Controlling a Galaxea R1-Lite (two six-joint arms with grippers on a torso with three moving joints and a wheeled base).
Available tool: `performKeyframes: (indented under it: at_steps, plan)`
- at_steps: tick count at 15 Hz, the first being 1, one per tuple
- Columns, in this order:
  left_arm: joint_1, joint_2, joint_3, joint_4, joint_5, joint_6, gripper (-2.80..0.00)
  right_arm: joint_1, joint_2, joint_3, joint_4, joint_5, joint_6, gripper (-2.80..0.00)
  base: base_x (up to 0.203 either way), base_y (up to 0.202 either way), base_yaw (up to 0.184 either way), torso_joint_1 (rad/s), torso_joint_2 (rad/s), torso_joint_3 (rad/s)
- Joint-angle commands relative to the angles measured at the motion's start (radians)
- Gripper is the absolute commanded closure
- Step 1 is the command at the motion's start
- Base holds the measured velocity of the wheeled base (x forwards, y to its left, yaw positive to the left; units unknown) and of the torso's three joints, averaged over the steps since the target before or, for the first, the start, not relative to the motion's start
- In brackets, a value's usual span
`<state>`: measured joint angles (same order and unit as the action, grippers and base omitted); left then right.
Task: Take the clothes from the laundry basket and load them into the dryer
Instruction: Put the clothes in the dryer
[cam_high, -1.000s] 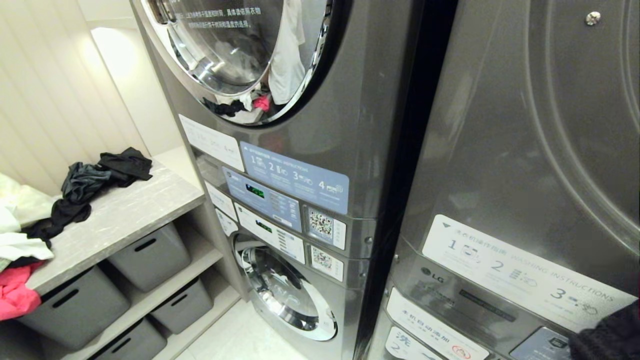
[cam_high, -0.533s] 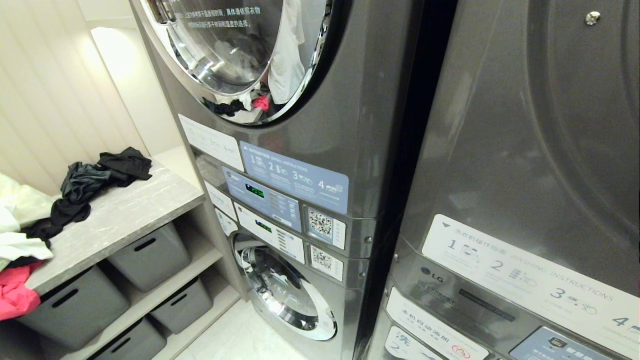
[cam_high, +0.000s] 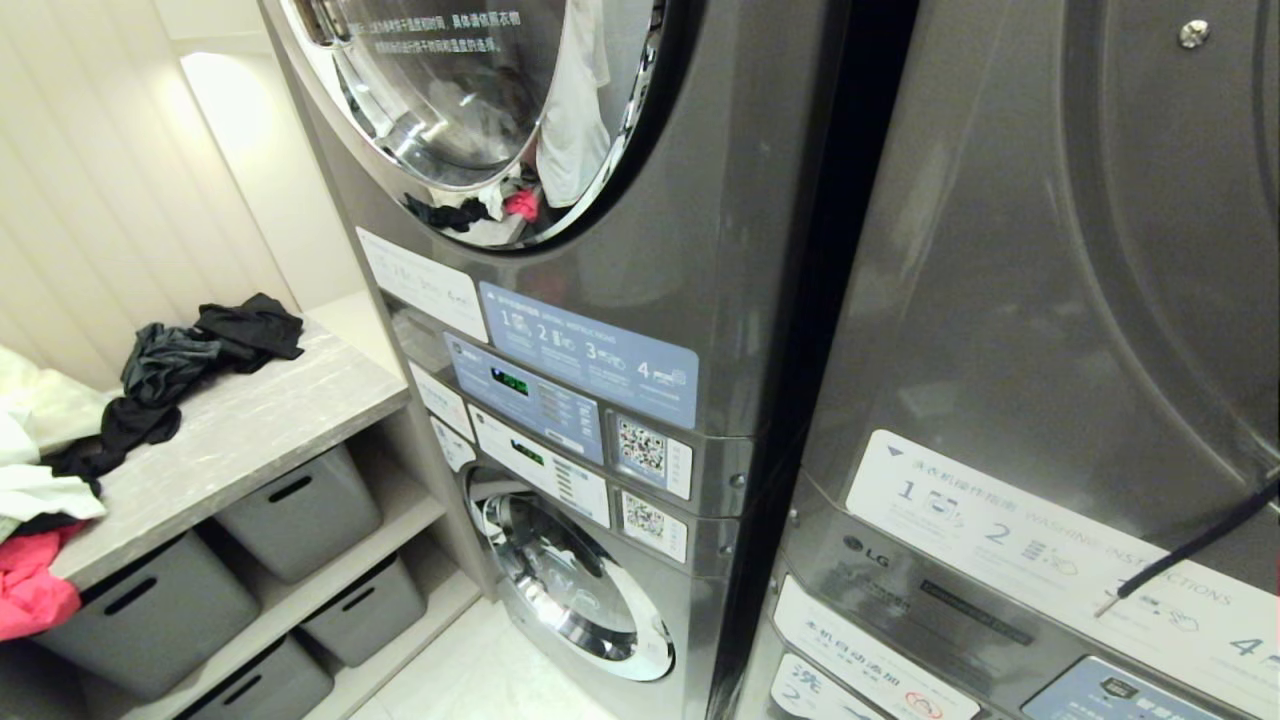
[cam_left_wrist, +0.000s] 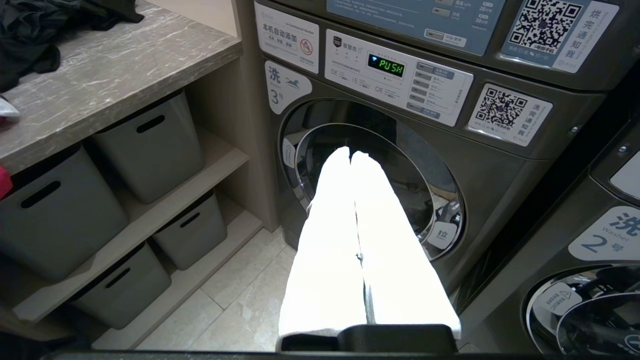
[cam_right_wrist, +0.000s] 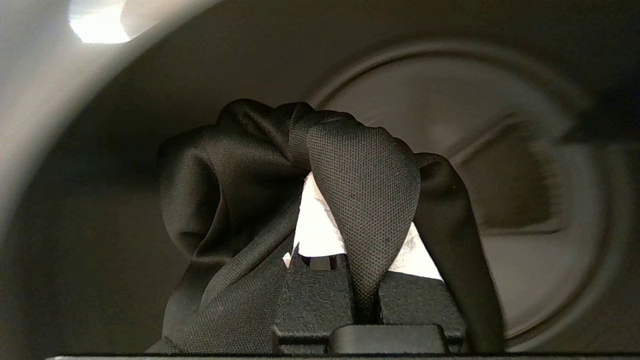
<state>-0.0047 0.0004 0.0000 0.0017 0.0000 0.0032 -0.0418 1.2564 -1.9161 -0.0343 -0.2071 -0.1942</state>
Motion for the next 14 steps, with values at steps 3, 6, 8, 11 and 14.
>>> performKeyframes:
  at_steps: [3,6,8,11,14]
  plan:
    - [0.0,0.0,0.0,0.0,0.0,-0.002,0.0,-0.001,0.166,-0.06,-0.214,-0.153,-0.116,0.0,0.0,0.0,0.0,0.0,0.0,0.0]
    - [0.0,0.0,0.0,0.0,0.0,-0.002,0.0,-0.002,0.181,-0.058,-0.351,-0.208,-0.218,0.0,0.0,0.0,0.0,0.0,0.0,0.0]
    - [0.0,0.0,0.0,0.0,0.0,-0.002,0.0,-0.023,0.183,-0.058,-0.363,-0.242,-0.228,0.0,0.0,0.0,0.0,0.0,0.0,0.0]
    - [0.0,0.0,0.0,0.0,0.0,-0.002,0.0,-0.047,0.197,-0.037,-0.414,-0.272,-0.231,0.0,0.0,0.0,0.0,0.0,0.0,0.0]
    - [0.0,0.0,0.0,0.0,0.0,-0.002,0.0,-0.066,0.218,-0.027,-0.485,-0.279,-0.261,0.0,0.0,0.0,0.0,0.0,0.0,0.0]
